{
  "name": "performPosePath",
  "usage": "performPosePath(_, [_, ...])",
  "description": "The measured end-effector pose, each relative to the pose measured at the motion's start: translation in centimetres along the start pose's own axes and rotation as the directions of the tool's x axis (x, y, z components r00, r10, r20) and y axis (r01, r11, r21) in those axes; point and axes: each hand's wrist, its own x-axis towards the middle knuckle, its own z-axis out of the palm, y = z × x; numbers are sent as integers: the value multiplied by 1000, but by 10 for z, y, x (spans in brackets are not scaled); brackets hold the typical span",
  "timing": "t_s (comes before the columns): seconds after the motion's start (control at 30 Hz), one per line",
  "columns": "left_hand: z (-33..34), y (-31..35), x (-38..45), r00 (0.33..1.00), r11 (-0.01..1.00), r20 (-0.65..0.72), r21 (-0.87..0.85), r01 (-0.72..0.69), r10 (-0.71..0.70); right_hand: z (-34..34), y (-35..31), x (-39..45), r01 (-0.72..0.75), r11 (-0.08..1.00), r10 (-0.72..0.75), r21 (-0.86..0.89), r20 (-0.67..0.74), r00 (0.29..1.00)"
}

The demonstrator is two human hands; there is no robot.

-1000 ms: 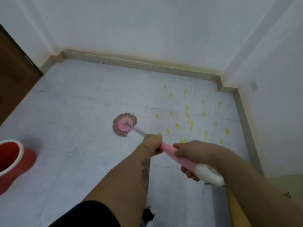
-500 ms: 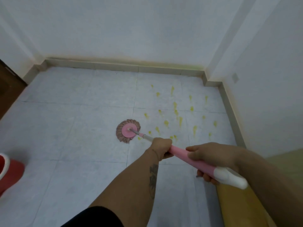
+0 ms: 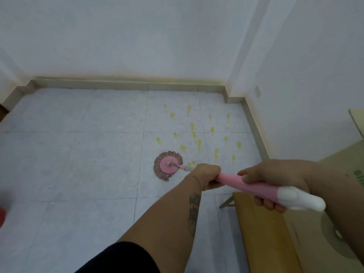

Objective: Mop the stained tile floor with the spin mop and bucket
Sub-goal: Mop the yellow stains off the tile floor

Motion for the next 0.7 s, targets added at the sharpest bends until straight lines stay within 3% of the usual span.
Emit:
performPosePath(0.33, [-90, 90, 89, 993, 996, -108, -78, -50, 41, -4, -121, 92, -66, 993, 64, 98, 19, 998])
performPosePath(0.7, [-171, 190, 164, 987, 999, -157, -13, -37, 34, -12, -240, 163, -19, 988, 18, 153, 11, 1000])
